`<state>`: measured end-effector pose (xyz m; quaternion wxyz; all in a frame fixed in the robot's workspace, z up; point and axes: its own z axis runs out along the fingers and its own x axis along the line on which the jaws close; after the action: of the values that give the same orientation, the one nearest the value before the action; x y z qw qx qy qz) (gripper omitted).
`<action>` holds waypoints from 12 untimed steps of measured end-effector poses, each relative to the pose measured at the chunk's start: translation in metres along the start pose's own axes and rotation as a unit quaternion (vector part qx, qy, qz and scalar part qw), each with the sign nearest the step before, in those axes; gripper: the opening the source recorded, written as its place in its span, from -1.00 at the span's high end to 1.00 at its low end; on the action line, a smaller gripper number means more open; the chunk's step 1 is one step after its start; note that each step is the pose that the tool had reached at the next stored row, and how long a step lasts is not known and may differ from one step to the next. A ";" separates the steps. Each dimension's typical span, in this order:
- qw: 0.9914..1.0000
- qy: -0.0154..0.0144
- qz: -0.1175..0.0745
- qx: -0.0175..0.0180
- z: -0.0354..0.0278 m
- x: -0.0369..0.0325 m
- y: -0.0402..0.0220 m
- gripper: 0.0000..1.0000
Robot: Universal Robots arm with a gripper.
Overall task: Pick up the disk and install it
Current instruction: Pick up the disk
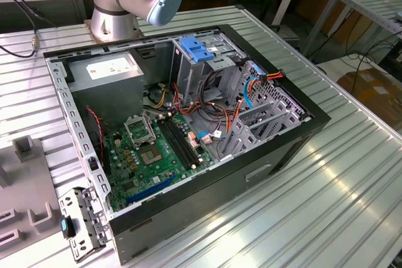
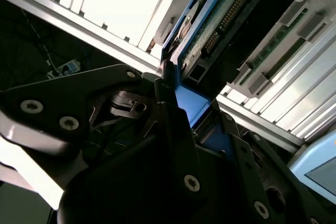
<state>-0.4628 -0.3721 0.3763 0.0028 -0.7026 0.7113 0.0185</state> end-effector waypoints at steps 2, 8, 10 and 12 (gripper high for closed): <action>1.000 0.000 0.000 0.000 -0.0012 0.0000 0.0000 0.26; 1.000 0.000 0.000 0.000 -0.0043 -0.0001 0.0001 0.26; 1.000 0.000 0.000 0.000 -0.0051 -0.0001 0.0001 0.26; 1.000 0.000 0.000 0.000 -0.0060 -0.0002 0.0001 0.26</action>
<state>-0.4628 -0.3721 0.3822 0.0028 -0.7026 0.7113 0.0185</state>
